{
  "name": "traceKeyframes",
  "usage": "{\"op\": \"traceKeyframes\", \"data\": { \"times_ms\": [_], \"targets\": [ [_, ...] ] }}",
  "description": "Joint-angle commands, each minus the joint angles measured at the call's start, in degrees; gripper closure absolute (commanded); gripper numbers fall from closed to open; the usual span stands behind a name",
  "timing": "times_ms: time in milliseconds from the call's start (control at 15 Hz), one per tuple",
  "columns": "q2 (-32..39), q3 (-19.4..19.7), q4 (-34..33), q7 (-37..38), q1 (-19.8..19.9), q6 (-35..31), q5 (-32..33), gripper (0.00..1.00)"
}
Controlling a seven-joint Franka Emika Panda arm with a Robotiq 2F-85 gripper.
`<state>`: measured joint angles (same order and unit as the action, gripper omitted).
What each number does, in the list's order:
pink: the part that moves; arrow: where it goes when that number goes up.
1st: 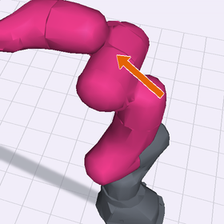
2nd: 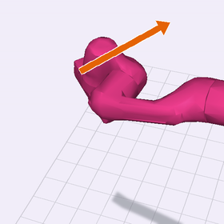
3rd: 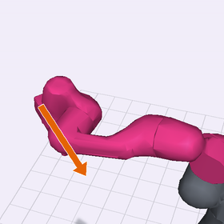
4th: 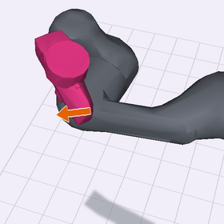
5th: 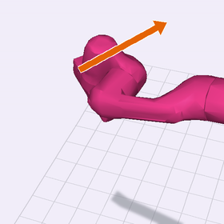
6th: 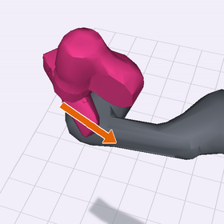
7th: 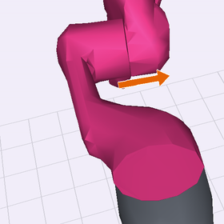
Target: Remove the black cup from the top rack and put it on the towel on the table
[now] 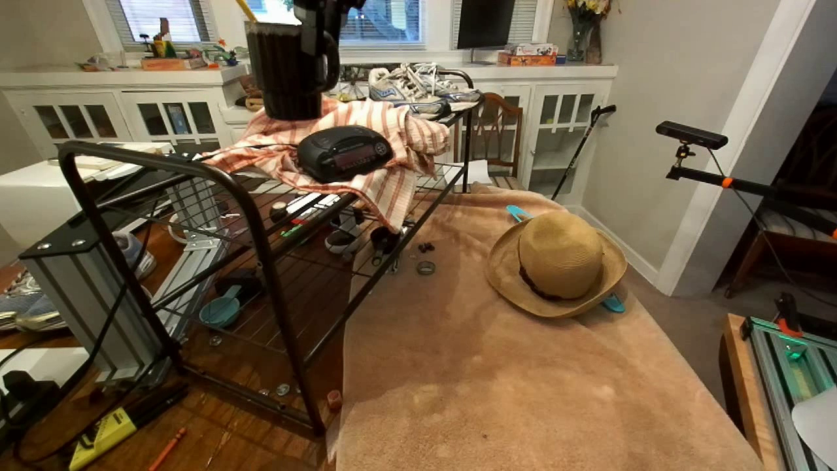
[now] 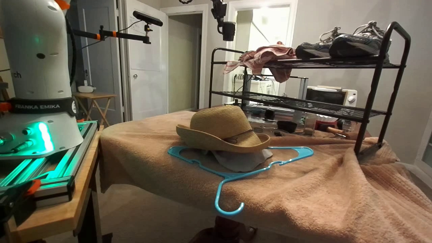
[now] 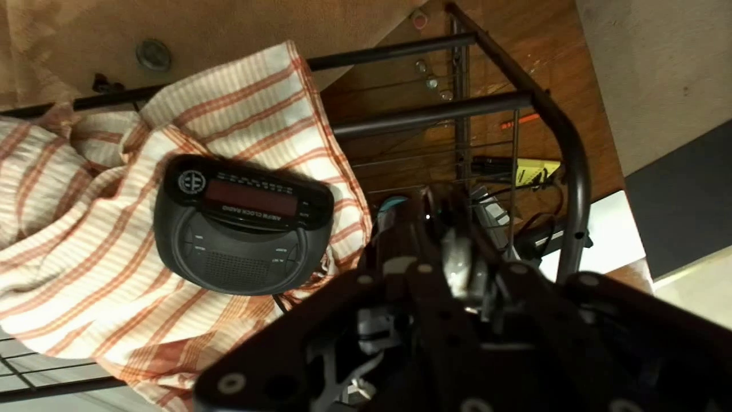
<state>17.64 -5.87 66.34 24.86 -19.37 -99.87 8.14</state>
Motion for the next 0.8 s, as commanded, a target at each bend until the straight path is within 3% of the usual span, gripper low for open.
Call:
{"op": "traceKeyframes", "data": {
  "times_ms": [0,467,533,733],
  "targets": [
    [-9.4,0.9,13.2,2.8,0.1,-3.6,2.4,0.96],
    [-21.4,0.8,32.4,12.3,-0.6,-7.5,13.7,0.96],
    [-22.8,-1.9,35.0,14.6,1.8,-7.4,14.4,0.96],
    [-27.4,-4.5,43.9,21.4,3.2,-8.3,14.5,0.96]
  ]
}}
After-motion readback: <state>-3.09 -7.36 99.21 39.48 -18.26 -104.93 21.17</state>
